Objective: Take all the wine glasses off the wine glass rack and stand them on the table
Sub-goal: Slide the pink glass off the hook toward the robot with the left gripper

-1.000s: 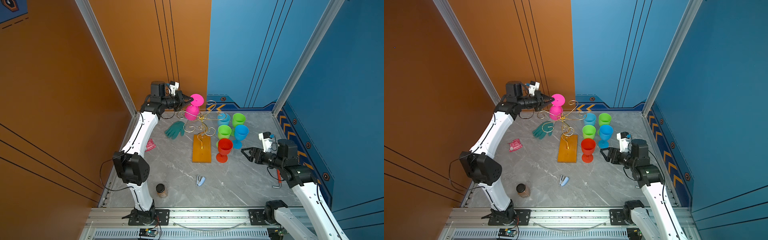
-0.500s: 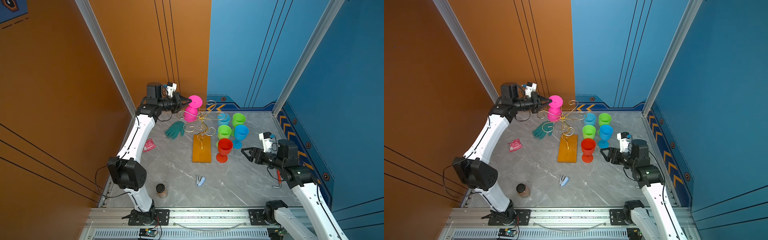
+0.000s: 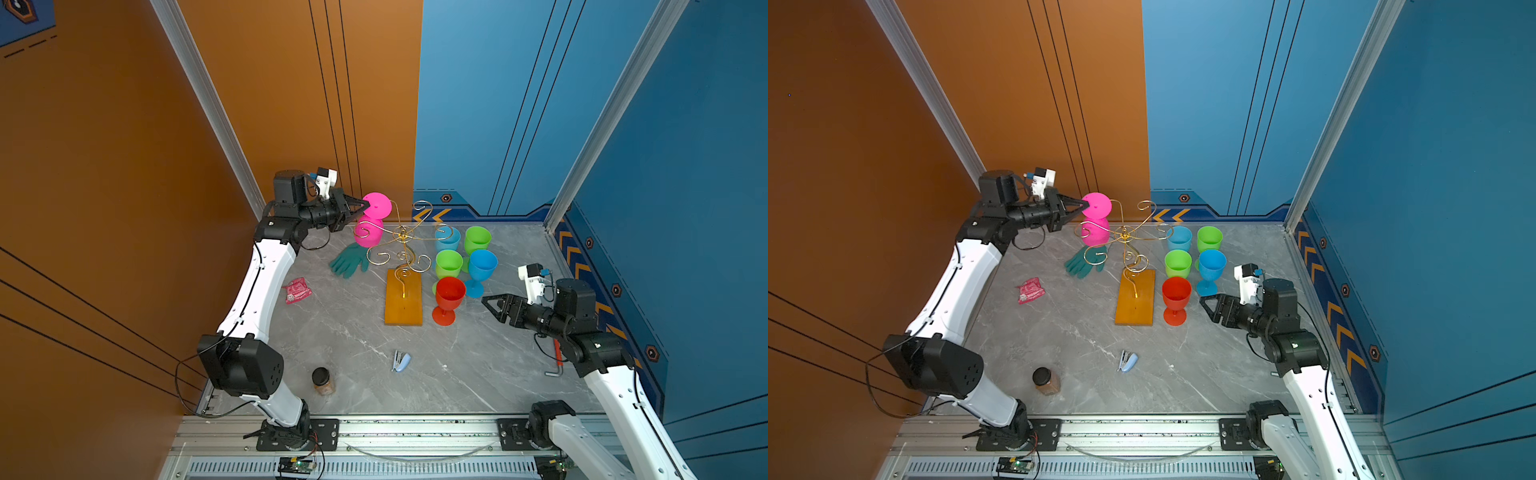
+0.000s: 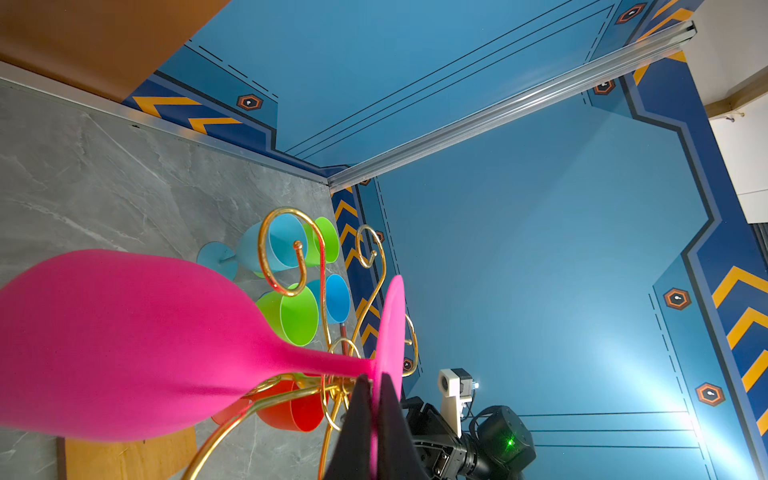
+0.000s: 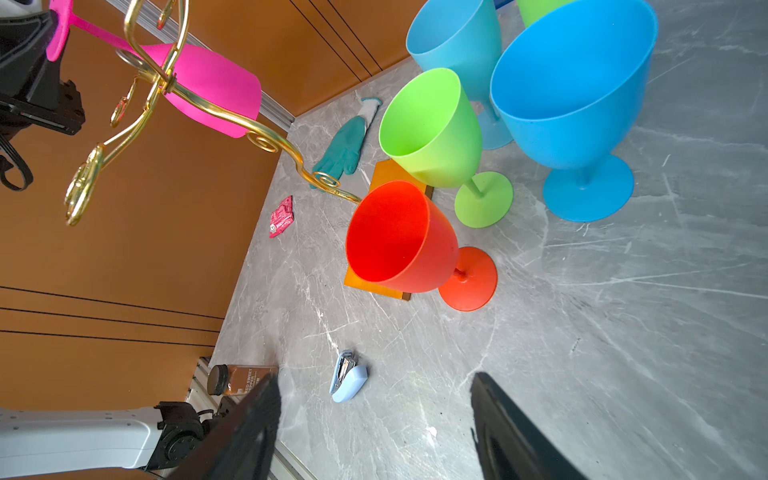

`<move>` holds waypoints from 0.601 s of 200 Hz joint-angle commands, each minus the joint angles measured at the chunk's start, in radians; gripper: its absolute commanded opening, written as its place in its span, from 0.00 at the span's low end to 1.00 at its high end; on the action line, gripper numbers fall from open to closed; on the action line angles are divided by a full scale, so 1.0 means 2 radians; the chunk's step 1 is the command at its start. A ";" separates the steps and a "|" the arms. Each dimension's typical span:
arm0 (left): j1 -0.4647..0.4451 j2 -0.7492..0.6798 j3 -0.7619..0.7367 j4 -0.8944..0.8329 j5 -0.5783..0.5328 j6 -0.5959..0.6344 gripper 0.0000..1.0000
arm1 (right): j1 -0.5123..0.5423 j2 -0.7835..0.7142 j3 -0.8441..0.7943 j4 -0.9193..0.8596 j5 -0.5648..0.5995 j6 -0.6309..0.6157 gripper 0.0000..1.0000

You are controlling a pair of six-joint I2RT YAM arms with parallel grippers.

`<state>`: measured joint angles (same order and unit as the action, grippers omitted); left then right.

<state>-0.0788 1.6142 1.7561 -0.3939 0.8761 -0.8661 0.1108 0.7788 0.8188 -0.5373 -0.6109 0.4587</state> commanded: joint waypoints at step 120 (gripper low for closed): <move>0.067 -0.118 -0.073 -0.075 -0.100 0.120 0.00 | 0.008 0.010 -0.005 0.020 -0.012 0.006 0.74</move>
<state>0.0425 1.4330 1.6363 -0.4625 0.7456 -0.7250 0.1188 0.7933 0.8188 -0.5198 -0.6258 0.4698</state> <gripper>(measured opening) 0.056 0.736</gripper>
